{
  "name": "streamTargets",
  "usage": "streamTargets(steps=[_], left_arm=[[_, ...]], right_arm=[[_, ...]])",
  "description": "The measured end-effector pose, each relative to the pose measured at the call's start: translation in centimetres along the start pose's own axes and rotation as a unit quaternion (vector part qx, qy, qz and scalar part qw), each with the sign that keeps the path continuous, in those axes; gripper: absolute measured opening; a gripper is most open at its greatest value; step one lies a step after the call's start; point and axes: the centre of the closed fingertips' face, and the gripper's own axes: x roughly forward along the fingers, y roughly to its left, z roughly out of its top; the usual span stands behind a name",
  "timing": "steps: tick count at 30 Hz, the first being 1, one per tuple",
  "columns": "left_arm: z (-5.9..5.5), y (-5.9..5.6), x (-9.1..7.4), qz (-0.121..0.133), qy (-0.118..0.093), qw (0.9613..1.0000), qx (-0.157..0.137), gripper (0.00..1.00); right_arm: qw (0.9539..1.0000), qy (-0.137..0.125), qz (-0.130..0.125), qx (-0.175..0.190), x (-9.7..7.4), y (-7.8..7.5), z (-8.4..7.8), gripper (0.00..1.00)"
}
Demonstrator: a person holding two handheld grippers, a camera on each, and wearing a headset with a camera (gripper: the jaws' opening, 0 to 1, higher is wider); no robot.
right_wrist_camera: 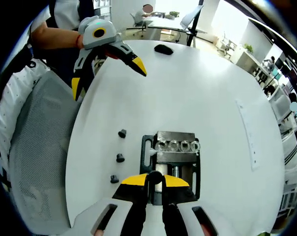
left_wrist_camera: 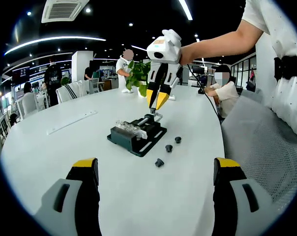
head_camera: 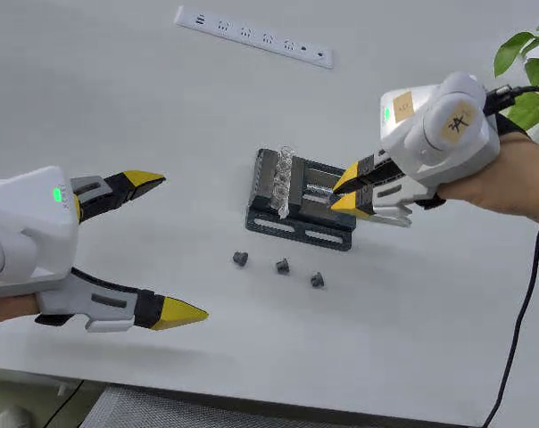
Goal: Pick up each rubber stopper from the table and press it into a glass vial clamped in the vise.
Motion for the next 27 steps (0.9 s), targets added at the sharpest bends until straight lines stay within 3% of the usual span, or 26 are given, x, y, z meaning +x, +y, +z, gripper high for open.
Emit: streamTargets(steps=[17, 27], left_arm=[[0.1, 0.5, 0.1, 0.006, -0.007, 0.9999, -0.007, 0.97], [0.1, 0.7, 0.4, 0.007, -0.010, 0.9999, -0.011, 0.97]], right_arm=[[0.9997, 0.001, 0.000, -0.023, 1.5, -4.0, 2.9, 0.06], [0.9997, 0.003, -0.002, -0.022, 2.5, -6.0, 3.5, 0.06]])
